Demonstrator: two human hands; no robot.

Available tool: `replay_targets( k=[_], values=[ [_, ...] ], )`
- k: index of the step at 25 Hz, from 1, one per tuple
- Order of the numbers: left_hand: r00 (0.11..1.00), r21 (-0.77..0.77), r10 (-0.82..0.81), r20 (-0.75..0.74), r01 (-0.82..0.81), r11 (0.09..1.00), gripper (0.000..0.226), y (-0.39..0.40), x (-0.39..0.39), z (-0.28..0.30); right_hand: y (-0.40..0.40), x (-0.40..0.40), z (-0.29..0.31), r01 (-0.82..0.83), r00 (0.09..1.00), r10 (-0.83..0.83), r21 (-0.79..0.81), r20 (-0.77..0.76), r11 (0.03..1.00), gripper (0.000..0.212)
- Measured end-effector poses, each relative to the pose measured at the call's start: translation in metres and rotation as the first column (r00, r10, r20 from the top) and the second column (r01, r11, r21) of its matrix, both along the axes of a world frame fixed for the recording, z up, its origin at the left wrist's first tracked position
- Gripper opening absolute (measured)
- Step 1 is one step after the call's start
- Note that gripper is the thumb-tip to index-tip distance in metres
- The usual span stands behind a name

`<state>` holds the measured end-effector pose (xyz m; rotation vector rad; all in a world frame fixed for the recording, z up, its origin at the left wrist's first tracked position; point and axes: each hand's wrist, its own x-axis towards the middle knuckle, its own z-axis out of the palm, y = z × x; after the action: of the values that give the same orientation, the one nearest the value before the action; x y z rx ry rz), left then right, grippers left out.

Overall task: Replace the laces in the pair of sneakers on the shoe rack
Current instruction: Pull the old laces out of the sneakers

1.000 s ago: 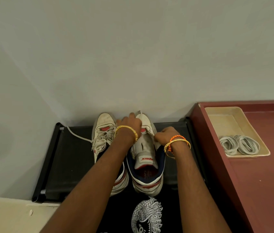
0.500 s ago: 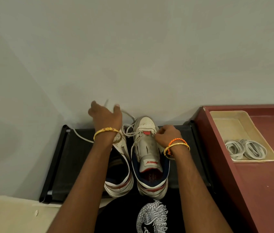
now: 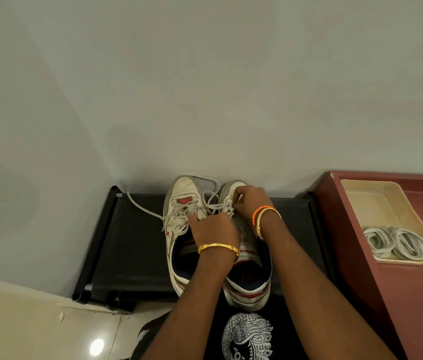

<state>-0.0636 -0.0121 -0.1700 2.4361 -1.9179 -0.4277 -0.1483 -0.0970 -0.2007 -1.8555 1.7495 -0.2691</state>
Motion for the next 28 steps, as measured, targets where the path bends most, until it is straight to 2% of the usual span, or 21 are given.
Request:
replay_targets(
  k=[4,9,12,14,16,20,22,23,24,25,27,28],
  values=[
    [1.000,-0.107,-0.028,0.003,0.028,0.994,0.029,0.001,-0.006,-0.009,0.005,-0.008,-0.006,-0.012,0.994,0.017,-0.038,0.111,0.999,0.006],
    [0.999,-0.095,-0.012,0.048,0.017,0.995,0.030,0.000,-0.011,-0.017,0.011,-0.017,-0.001,0.146,0.926,-0.112,-0.067,0.362,0.987,0.014],
    [0.995,-0.007,0.029,-0.099,-0.029,1.000,0.037,-0.004,-0.016,-0.015,0.012,-0.028,0.015,0.274,0.812,-0.220,-0.020,0.540,0.961,0.015],
    [0.982,0.037,0.076,-0.171,-0.071,0.997,0.041,-0.007,-0.016,-0.011,0.011,-0.034,0.033,0.316,0.783,-0.218,-0.070,0.582,0.946,0.018],
    [0.978,0.060,0.105,-0.181,-0.096,0.994,0.048,-0.009,-0.016,-0.011,0.013,-0.034,0.060,0.359,0.734,-0.177,-0.154,0.656,0.921,0.016],
    [0.974,0.038,0.131,-0.186,-0.126,0.991,0.049,-0.008,-0.016,-0.013,0.021,-0.032,0.111,0.413,0.616,0.027,-0.352,0.787,0.840,0.006],
    [0.964,0.025,0.134,-0.228,-0.132,0.991,0.041,-0.007,-0.015,-0.011,0.023,-0.024,0.110,0.382,0.521,0.010,-0.243,0.853,0.892,0.010],
    [0.957,0.022,0.135,-0.256,-0.134,0.991,0.036,-0.006,-0.014,-0.009,0.022,-0.018,0.100,0.372,0.510,-0.046,-0.173,0.859,0.912,0.012],
    [0.949,0.023,0.138,-0.285,-0.137,0.990,0.031,-0.005,-0.014,-0.006,0.021,-0.014,0.084,0.373,0.573,-0.106,-0.143,0.813,0.917,0.012],
    [0.940,0.027,0.145,-0.309,-0.144,0.989,0.029,-0.004,-0.014,-0.003,0.018,-0.013,0.065,0.353,0.698,-0.146,-0.160,0.701,0.922,0.011],
    [0.930,0.050,0.165,-0.329,-0.157,0.986,0.028,-0.004,-0.013,0.002,0.017,-0.012,0.034,0.210,0.913,-0.145,-0.135,0.381,0.968,0.006],
    [0.930,0.069,0.168,-0.326,-0.154,0.986,0.028,-0.005,-0.012,0.003,0.017,-0.011,0.025,0.137,0.964,-0.114,-0.081,0.239,0.987,0.006]
  ],
)
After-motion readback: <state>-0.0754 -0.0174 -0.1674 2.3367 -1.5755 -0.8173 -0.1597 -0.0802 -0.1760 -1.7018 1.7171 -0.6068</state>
